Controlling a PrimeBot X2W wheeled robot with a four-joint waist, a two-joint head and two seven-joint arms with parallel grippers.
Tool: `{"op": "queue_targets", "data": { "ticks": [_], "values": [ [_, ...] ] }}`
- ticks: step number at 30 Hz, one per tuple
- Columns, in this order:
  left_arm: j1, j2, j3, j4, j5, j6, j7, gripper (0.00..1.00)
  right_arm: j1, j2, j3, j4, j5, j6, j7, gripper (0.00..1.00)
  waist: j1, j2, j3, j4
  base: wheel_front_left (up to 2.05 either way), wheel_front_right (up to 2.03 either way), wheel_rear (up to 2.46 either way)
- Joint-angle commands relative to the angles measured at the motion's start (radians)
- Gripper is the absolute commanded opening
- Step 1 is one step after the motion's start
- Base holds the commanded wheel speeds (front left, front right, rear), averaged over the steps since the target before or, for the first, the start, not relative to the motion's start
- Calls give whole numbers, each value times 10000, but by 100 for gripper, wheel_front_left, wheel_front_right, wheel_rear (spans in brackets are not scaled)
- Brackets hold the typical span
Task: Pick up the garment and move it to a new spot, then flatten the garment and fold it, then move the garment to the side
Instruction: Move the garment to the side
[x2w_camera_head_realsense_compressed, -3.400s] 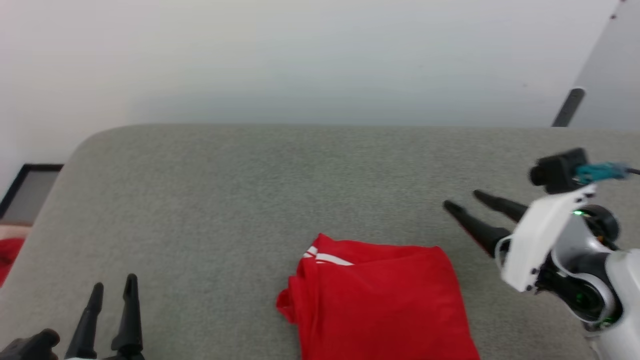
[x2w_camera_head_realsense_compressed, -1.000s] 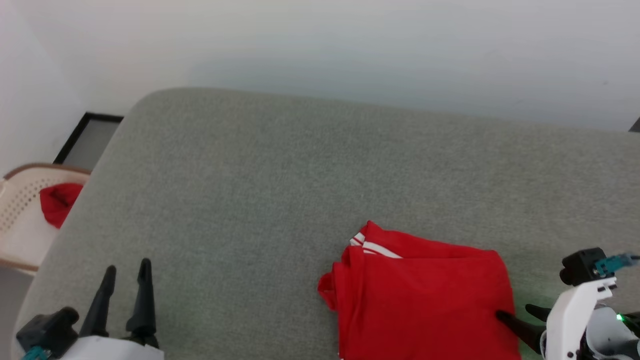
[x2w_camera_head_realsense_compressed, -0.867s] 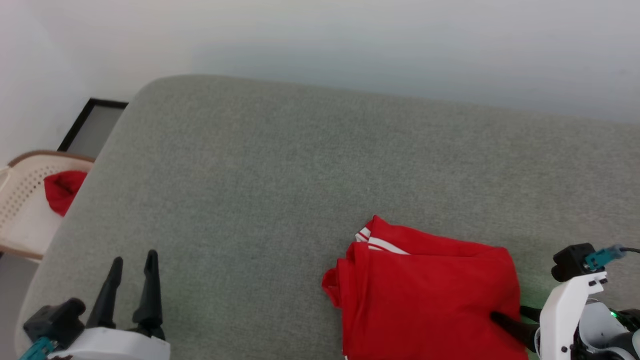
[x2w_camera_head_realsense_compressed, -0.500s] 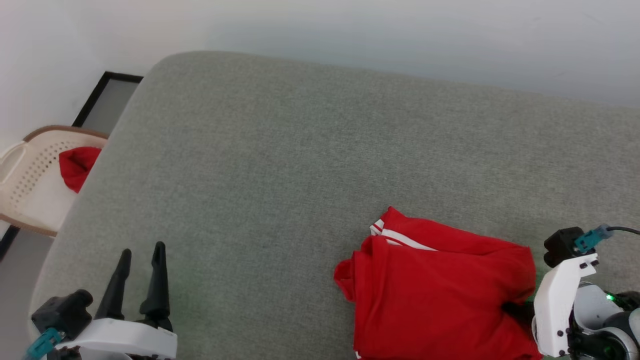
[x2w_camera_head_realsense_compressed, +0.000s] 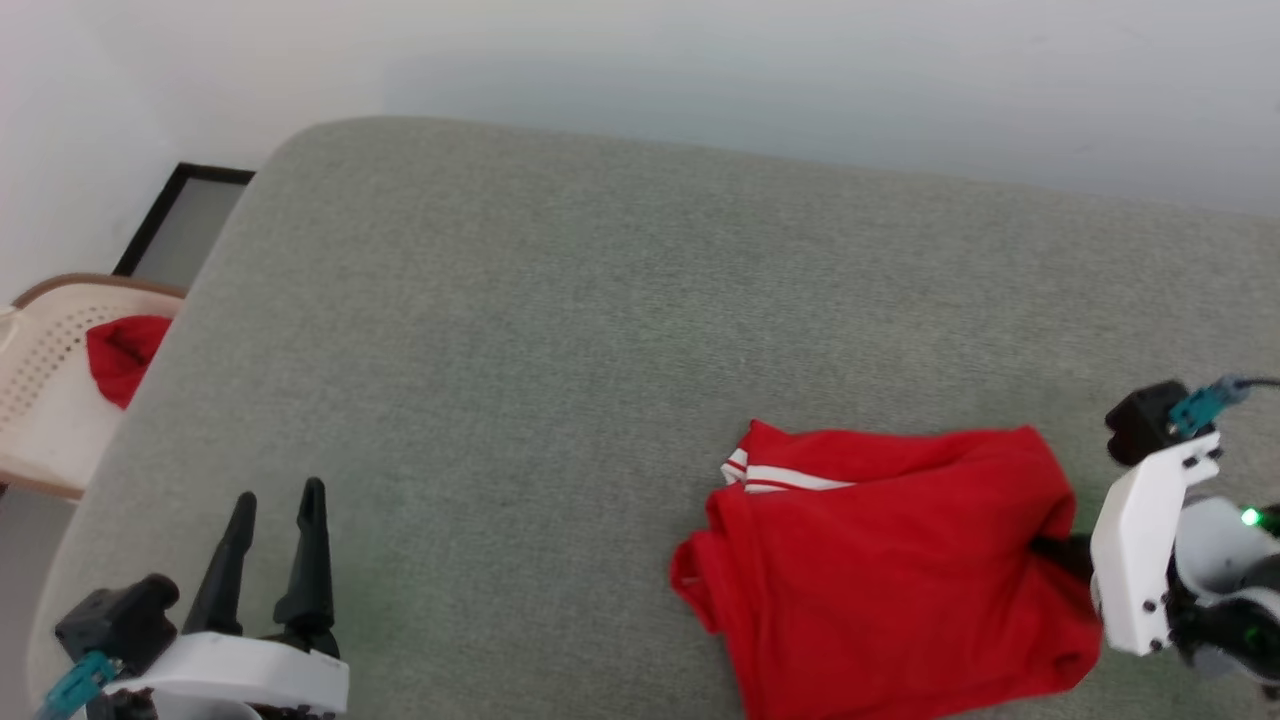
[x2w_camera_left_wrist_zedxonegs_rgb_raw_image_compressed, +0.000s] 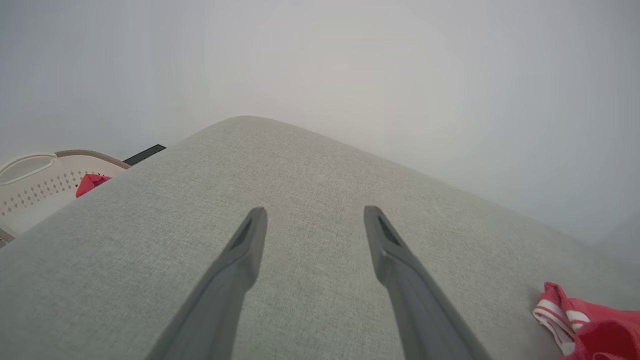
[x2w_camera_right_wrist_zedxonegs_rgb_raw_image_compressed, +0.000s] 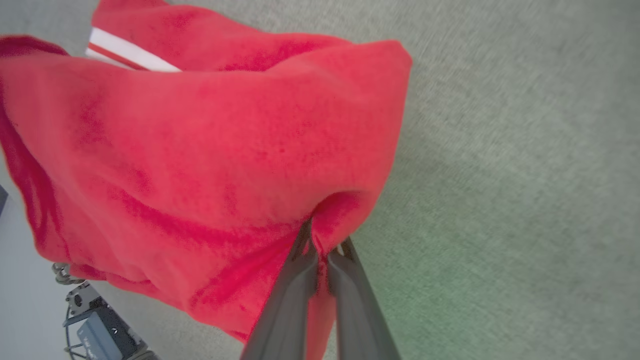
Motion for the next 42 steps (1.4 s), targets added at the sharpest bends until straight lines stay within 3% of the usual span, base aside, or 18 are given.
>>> {"op": "queue_targets", "data": {
  "ticks": [1,18,32,42],
  "values": [
    [-141,32,-14,-46,53,-35,-31,100,-211,-154,15,-53,-99,-6,20,0,0,0,-32,-169,0,0,0],
    [-1057,302,-416,-256,173,-34,-30,100,-1960,-1610,97,-161,-615,-6,-336,0,0,0,613,-1327,0,0,0],
    [-2220,662,-551,-581,329,-33,-31,100,-3284,-3115,31,986,-1241,-8,-1762,0,0,0,1971,-2335,0,0,0],
    [-2807,888,-777,-734,347,-30,-31,100,-4111,-4048,282,2266,-1794,-8,-3261,0,0,0,2838,-2554,0,0,0]
  ]
}}
